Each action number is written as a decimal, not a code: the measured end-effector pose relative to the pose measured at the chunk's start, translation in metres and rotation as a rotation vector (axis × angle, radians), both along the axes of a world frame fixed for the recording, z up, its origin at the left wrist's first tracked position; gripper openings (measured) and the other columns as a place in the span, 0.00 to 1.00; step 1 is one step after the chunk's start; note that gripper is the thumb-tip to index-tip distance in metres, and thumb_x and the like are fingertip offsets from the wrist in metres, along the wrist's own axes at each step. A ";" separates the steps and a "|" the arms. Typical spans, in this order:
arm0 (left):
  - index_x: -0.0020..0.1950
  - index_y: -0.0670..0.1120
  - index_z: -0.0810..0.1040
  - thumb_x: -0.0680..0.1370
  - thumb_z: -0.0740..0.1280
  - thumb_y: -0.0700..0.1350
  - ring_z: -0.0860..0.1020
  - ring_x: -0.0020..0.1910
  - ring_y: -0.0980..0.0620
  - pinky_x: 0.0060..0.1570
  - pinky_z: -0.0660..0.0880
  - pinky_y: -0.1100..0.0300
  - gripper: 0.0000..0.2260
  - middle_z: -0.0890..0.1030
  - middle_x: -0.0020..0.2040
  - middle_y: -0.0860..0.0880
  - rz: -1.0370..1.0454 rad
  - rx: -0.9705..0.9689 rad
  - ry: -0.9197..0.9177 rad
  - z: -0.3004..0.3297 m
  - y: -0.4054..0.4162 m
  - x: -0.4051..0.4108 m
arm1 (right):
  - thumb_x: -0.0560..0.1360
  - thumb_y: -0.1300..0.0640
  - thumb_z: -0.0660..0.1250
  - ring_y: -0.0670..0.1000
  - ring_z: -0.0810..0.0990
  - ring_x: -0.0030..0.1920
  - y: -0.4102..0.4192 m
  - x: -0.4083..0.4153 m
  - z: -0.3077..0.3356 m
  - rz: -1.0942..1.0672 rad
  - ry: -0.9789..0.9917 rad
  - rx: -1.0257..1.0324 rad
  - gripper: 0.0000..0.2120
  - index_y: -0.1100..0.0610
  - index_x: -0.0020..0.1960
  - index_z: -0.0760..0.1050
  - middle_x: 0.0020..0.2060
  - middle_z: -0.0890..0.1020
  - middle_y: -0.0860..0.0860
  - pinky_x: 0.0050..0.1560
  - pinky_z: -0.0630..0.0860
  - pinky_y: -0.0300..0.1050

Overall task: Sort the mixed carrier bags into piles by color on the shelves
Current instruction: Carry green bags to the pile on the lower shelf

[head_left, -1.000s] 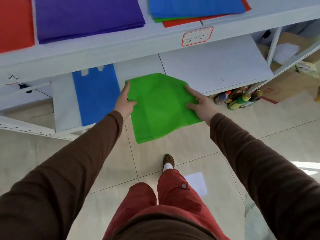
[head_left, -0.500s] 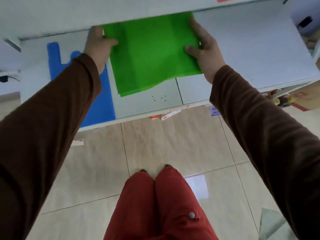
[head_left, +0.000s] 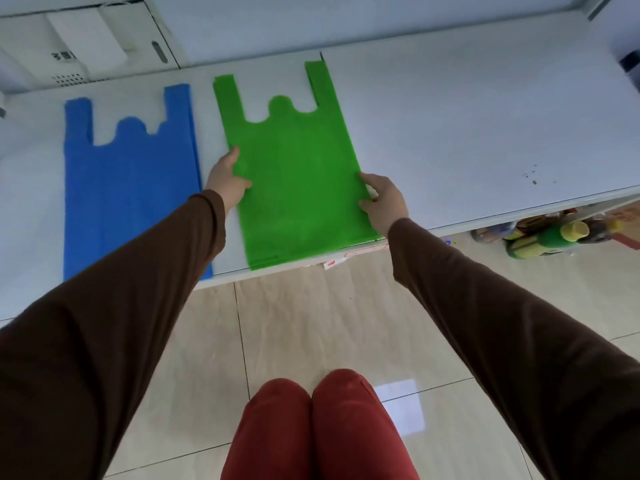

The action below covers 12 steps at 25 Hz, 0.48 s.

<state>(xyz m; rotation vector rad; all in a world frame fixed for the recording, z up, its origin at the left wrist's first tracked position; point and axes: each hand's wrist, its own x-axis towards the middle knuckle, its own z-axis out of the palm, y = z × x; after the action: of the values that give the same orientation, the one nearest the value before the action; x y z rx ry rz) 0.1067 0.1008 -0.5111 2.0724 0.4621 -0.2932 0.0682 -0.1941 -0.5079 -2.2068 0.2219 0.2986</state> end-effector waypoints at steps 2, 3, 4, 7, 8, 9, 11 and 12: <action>0.79 0.48 0.54 0.75 0.66 0.30 0.58 0.77 0.49 0.70 0.57 0.62 0.37 0.57 0.79 0.48 -0.020 0.051 -0.027 0.003 -0.003 0.003 | 0.75 0.69 0.63 0.54 0.75 0.65 0.000 0.002 -0.003 -0.016 -0.014 -0.024 0.26 0.53 0.71 0.70 0.69 0.73 0.51 0.67 0.72 0.48; 0.80 0.48 0.53 0.75 0.66 0.30 0.58 0.77 0.49 0.70 0.57 0.62 0.38 0.57 0.79 0.48 -0.027 0.070 -0.038 0.003 -0.004 0.006 | 0.75 0.69 0.62 0.54 0.75 0.64 0.001 0.004 -0.003 -0.022 -0.017 -0.033 0.26 0.52 0.71 0.71 0.69 0.73 0.51 0.66 0.73 0.49; 0.80 0.48 0.53 0.75 0.66 0.29 0.58 0.77 0.49 0.69 0.56 0.63 0.38 0.57 0.79 0.48 -0.032 0.085 -0.049 0.003 -0.003 0.011 | 0.76 0.68 0.62 0.54 0.76 0.63 0.002 0.006 -0.004 -0.021 -0.023 -0.041 0.26 0.52 0.71 0.71 0.68 0.73 0.51 0.66 0.73 0.49; 0.80 0.47 0.52 0.75 0.67 0.30 0.57 0.77 0.48 0.68 0.56 0.65 0.39 0.56 0.79 0.47 -0.067 0.145 -0.044 0.002 -0.001 0.017 | 0.76 0.68 0.62 0.54 0.77 0.61 0.004 0.010 -0.005 -0.004 -0.037 -0.067 0.25 0.52 0.70 0.71 0.68 0.73 0.52 0.65 0.73 0.48; 0.80 0.46 0.52 0.75 0.67 0.31 0.57 0.77 0.47 0.69 0.56 0.63 0.38 0.55 0.79 0.46 -0.081 0.180 -0.034 0.002 0.001 0.017 | 0.76 0.68 0.62 0.54 0.77 0.61 0.003 0.010 -0.005 -0.001 -0.037 -0.085 0.25 0.52 0.70 0.71 0.68 0.73 0.52 0.65 0.73 0.49; 0.80 0.45 0.52 0.75 0.68 0.33 0.57 0.77 0.46 0.72 0.56 0.61 0.38 0.55 0.79 0.45 -0.096 0.230 -0.023 0.003 0.002 0.015 | 0.75 0.67 0.62 0.55 0.77 0.61 0.002 0.009 -0.004 -0.001 -0.036 -0.113 0.25 0.52 0.70 0.72 0.68 0.73 0.52 0.65 0.74 0.50; 0.79 0.45 0.56 0.75 0.69 0.38 0.58 0.76 0.42 0.74 0.58 0.53 0.36 0.56 0.78 0.43 -0.127 0.349 -0.003 0.011 0.006 0.005 | 0.75 0.65 0.62 0.55 0.75 0.61 -0.003 0.000 0.004 -0.004 -0.034 -0.199 0.24 0.52 0.69 0.72 0.68 0.73 0.51 0.63 0.74 0.50; 0.78 0.45 0.58 0.76 0.69 0.40 0.59 0.75 0.41 0.74 0.58 0.51 0.34 0.57 0.78 0.43 -0.145 0.393 0.001 0.019 0.007 -0.002 | 0.75 0.64 0.62 0.55 0.73 0.62 -0.006 -0.007 0.013 -0.003 -0.025 -0.232 0.23 0.52 0.69 0.72 0.68 0.73 0.51 0.62 0.73 0.49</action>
<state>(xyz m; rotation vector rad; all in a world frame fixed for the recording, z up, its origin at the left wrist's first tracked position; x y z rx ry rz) 0.1052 0.1077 -0.4924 2.4951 0.3935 -0.3071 0.0611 -0.2006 -0.4952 -2.4374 0.2576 0.2541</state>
